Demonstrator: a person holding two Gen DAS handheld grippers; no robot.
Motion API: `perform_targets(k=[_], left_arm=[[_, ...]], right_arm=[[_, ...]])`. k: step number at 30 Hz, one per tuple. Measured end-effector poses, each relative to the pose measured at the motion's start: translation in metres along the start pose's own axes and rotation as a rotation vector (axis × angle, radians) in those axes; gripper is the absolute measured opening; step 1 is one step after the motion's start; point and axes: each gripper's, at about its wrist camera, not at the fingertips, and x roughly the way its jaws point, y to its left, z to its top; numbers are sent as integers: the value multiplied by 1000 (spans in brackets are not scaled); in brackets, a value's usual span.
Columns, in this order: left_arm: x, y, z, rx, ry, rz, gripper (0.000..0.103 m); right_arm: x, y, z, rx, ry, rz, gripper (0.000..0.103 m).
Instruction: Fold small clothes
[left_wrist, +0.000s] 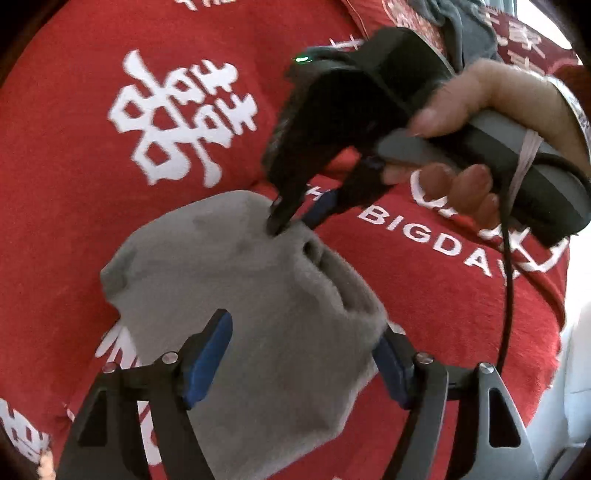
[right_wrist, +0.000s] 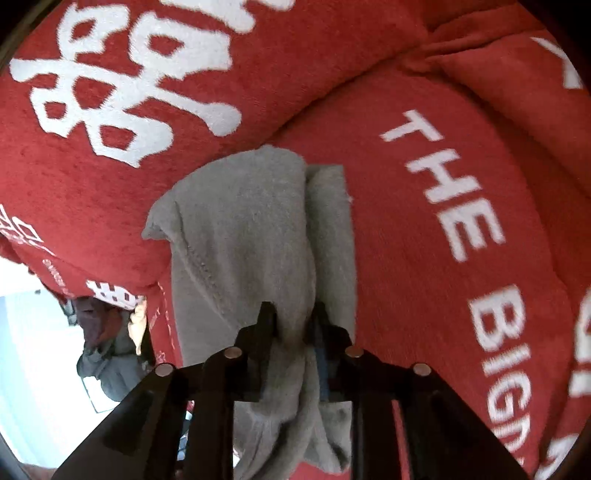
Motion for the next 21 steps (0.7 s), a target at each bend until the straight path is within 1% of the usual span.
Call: perform_targets(k=[1,3,4,6,7,10,12,14,15,16,17,18,19,20,21], left_arm=[[-6,7,-4,-12,8,-5,75],[-13,22,-16,-55,13,-10,75],[-20,32,-21,-83,15,-16,75],[-25,56,-33,-170,41,-19,75],[-24,70,-39,-226,68,-31,75],[-11,101,-54,-351,123,-61,75],[2,123,-70,-472,197,-136,75],[18,137,-85,-585,257,-208,75],[24,140,-92,-624,276,-235,75],[32,144,-98,-666,298,-265,75],[41,148,-106,-719,325,-316,75],[45,150,-113,-761,340,-340,74],[48,152,-118,-794,342,-352,70],[47,153,-121,-808,326,-360,47],[47,153,-120,-793,319,-375,35]], right_arm=[[-6,1,-4,5,-8,-2,45],[-18,3,-16,10,-26,-13,60],[-25,4,-25,12,-33,-7,60],[-31,3,-41,30,-31,20,60],[-34,3,-53,44,-30,42,60],[-31,5,-78,62,-9,78,60],[-23,5,-93,77,6,84,60],[-10,4,-102,85,23,48,60],[-7,1,-104,89,25,28,60],[-2,-1,-107,103,23,12,59],[1,-2,-111,118,15,9,56],[0,-4,-112,132,2,9,40],[0,-7,-112,143,-5,21,14],[1,-8,-114,149,-3,35,7],[-1,-8,-115,147,-6,45,7]])
